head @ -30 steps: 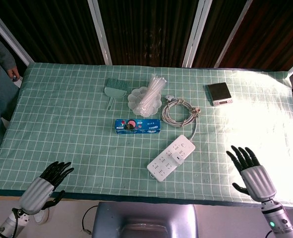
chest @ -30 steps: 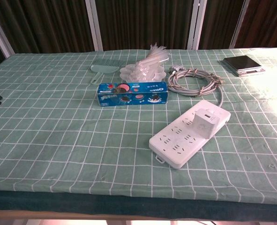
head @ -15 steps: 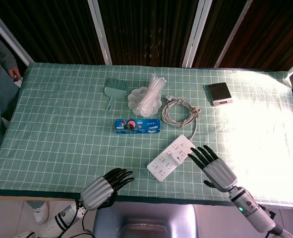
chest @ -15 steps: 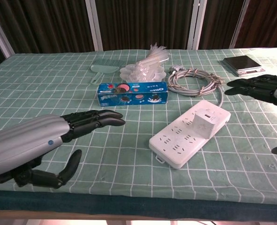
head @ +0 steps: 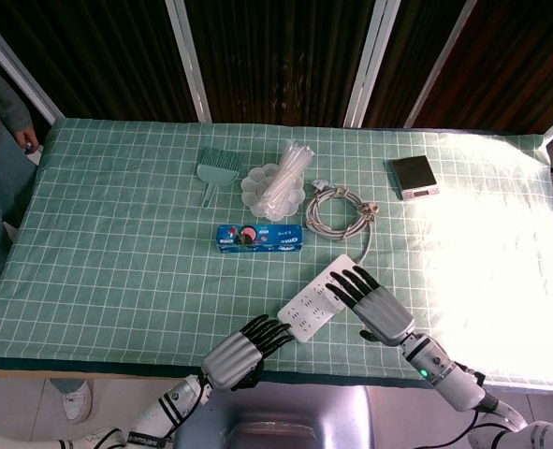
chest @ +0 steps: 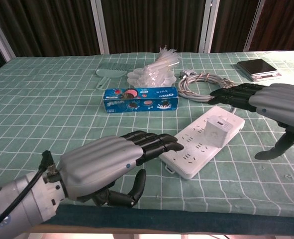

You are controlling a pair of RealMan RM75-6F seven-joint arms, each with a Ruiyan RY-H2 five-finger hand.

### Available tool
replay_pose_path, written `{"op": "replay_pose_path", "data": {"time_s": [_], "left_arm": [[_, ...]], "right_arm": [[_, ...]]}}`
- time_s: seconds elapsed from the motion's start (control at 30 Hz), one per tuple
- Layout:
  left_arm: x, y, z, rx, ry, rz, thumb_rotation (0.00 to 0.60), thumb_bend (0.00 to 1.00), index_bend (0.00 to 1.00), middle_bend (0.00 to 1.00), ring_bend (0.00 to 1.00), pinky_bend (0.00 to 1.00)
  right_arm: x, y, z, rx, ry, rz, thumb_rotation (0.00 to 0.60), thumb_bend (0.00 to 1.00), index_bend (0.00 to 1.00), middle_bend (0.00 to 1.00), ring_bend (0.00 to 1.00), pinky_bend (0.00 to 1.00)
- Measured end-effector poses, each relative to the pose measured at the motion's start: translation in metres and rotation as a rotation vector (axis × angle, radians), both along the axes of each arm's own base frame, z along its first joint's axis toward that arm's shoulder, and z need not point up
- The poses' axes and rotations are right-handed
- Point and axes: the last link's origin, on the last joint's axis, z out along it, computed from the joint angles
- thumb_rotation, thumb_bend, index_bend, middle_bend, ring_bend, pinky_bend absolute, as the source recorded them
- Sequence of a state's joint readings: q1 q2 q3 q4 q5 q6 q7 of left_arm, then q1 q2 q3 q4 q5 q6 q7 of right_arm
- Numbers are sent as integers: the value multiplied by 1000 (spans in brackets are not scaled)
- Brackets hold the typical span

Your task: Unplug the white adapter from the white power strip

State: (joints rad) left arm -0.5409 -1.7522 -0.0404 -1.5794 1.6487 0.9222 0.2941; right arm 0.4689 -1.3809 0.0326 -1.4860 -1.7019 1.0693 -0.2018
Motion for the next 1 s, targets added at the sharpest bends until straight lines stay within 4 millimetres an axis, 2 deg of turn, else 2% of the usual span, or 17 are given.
{"op": "replay_pose_path", "data": {"time_s": [0.27, 0.57, 1.0], "left_arm": [[16, 12, -29, -5, 20, -5, 424, 852, 0, 0, 0, 33], [24, 25, -48, -5, 30, 6, 402, 854, 0, 0, 0, 32], [30, 33, -71, -11, 69, 5, 404, 865, 0, 0, 0, 31]], "right_arm": [[4, -5, -2, 16, 10, 1, 600, 155, 0, 0, 0, 0], [4, -12, -2, 24, 37, -5, 600, 156, 0, 0, 0, 0], [13, -16, -21, 47, 99, 45, 600, 160, 0, 0, 0, 0]]}}
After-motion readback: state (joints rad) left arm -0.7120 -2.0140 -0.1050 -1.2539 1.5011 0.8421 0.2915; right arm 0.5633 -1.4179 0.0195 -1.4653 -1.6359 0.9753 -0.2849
